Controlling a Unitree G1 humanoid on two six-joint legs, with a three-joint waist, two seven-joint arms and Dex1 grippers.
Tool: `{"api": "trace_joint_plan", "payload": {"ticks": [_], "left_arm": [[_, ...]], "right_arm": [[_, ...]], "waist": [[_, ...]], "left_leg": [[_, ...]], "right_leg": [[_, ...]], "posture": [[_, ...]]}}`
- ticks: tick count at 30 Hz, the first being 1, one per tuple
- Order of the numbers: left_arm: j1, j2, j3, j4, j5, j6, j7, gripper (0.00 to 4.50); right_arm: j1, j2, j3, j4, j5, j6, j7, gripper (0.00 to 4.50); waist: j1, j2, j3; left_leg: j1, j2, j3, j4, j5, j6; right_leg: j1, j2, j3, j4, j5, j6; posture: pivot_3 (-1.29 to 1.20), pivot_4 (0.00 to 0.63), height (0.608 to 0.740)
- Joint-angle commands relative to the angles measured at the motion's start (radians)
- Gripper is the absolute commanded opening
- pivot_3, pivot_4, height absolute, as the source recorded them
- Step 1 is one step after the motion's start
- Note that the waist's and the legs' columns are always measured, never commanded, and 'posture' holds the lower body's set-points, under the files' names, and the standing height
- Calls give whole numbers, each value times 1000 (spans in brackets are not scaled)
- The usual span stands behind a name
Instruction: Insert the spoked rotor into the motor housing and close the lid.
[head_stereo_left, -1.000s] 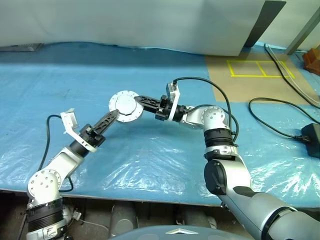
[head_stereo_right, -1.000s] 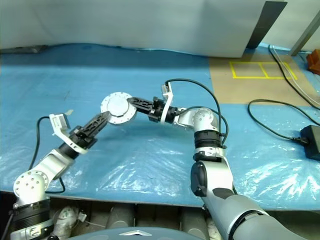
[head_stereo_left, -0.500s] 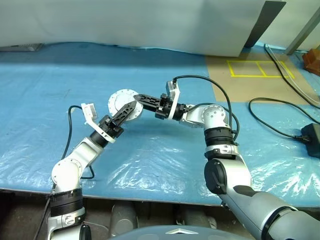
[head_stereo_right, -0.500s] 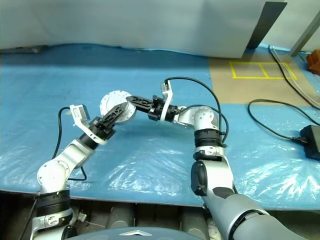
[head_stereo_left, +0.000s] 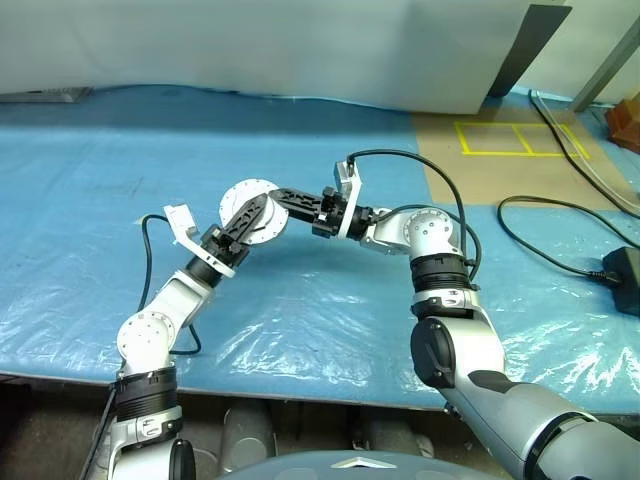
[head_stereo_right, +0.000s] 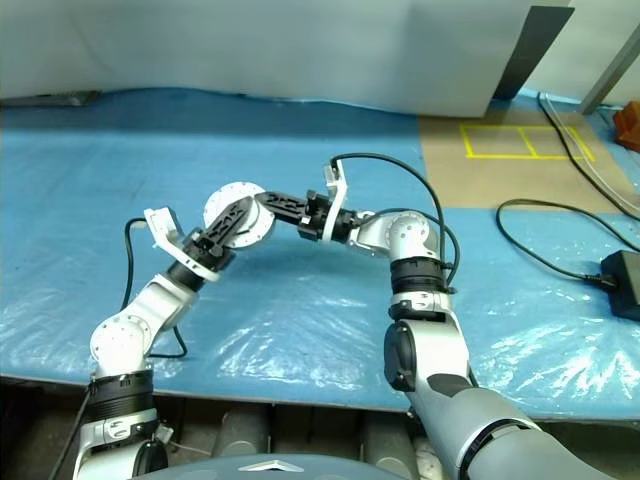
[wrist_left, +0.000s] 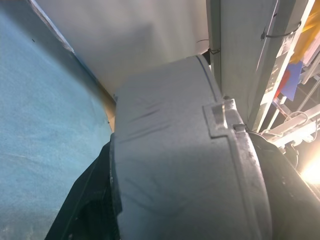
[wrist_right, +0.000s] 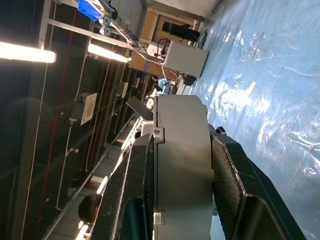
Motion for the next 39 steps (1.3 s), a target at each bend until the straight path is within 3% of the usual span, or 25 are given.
{"api": "trace_joint_plan", "payload": {"ticks": [1, 19, 23, 24, 29, 35, 39], "left_arm": [[-8, 4, -5, -13, -1, 3, -3, 2778], [-60, 8, 21, 49, 14, -39, 76, 2712], [-75, 11, 38, 45, -5, -42, 82, 2712], [-77, 11, 38, 43, -6, -42, 83, 2711], [-80, 0, 34, 41, 2, -49, 89, 2711], [-95, 6, 45, 45, 23, -74, 96, 2711], [-141, 49, 120, 72, 23, -125, 118, 2711]], "right_arm": [[-33, 19, -5, -30, 50, 8, 12, 1207], [-29, 12, 29, -37, 59, 15, 34, 1207], [-19, 17, 21, -39, 32, -73, 25, 1207], [-20, 17, 21, -36, 33, -78, 25, 1930], [-37, 11, 26, 2, 38, -32, 13, 3515], [-46, 13, 12, 33, 34, -35, -2, 3515], [-50, 13, 7, 53, 24, -52, -15, 3515]], "waist": [[2, 0, 0], [4, 0, 0], [3, 0, 0], [3, 0, 0], [3, 0, 0], [3, -1, 0], [1, -1, 0]], "left_leg": [[0, 0, 0, 0, 0, 0], [0, 0, 0, 1, 0, 0], [0, 0, 0, 1, 0, 0], [0, 0, 0, 1, 0, 0], [0, 0, 0, 1, 0, 0], [0, 0, -1, 2, 0, 0], [0, 0, -1, 2, 0, 0]], "right_leg": [[0, 0, 0, 0, 0, 0], [0, 0, 0, 1, 0, 0], [0, 0, 0, 2, 0, 0], [0, 0, 0, 2, 0, 0], [0, 0, 0, 2, 0, 0], [0, 0, 0, 2, 0, 0], [0, 0, 0, 3, 0, 0]], "posture": [[0, 150, 740], [0, 150, 740], [0, 150, 740], [0, 150, 740], [0, 150, 740], [0, 150, 740], [0, 150, 740]]}}
